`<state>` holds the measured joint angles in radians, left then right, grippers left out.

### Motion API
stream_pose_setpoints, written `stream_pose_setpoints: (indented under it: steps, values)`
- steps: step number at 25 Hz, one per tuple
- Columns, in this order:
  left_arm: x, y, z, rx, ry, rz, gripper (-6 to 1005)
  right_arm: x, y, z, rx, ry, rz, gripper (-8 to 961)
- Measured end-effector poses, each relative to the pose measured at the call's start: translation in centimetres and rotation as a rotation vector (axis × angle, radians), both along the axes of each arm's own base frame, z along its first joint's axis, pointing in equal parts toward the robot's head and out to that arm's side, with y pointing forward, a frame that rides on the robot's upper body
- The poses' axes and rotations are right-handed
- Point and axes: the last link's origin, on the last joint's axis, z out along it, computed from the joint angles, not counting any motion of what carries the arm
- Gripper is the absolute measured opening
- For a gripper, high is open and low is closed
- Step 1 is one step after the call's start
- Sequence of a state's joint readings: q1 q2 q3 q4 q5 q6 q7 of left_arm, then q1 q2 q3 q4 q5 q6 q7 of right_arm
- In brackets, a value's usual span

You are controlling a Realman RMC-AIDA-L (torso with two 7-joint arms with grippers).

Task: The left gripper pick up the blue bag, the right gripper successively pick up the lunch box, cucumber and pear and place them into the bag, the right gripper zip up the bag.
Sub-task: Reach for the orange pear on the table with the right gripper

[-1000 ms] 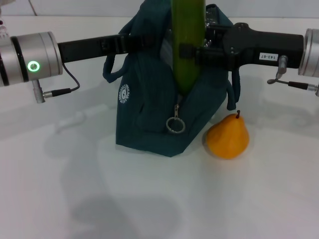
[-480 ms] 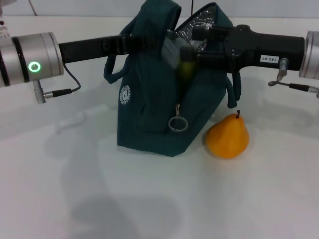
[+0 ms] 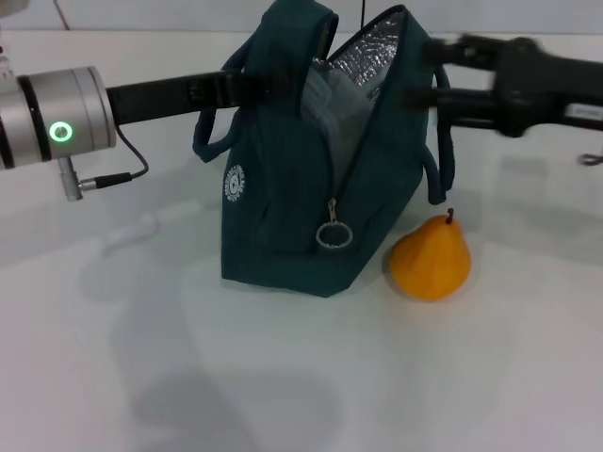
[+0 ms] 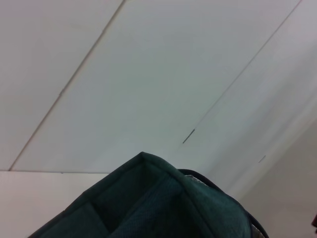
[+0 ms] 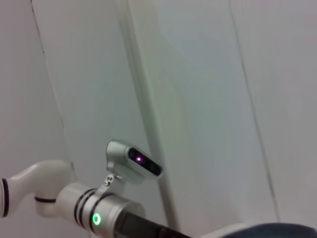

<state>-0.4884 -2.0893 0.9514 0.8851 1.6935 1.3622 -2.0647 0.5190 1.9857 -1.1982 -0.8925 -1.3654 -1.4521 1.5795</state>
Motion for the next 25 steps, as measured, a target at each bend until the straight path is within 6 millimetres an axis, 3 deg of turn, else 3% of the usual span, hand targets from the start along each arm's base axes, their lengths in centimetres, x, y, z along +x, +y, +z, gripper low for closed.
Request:
stream_pose_setpoints:
  steps: [4, 8, 9, 15, 22, 25]
  values:
    - [-0.1, 0.0, 0.1, 0.003, 0.000, 0.004, 38, 2.5, -0.9, 2.7, 0.027, -0.035, -0.011, 721]
    - [-0.4, 0.0, 0.1, 0.014, 0.007, 0.004, 38, 4.8, -2.0, 3.3, 0.011, -0.077, -0.040, 720]
    - [-0.5, 0.1, 0.1, 0.018, 0.010, 0.008, 38, 5.9, -2.8, 2.9, 0.010, -0.102, -0.051, 719]
    - [-1.5, 0.0, 0.1, 0.044, 0.024, 0.038, 38, 7.7, -4.3, 0.5, 0.004, -0.170, -0.058, 717]
    - [-1.7, -0.1, 0.0, 0.044, 0.025, 0.042, 38, 9.0, -4.9, -2.4, 0.008, -0.182, -0.065, 714]
    - [-1.8, -0.1, 0.0, 0.044, 0.026, 0.044, 38, 9.1, -4.9, -2.5, 0.013, -0.182, -0.068, 712]
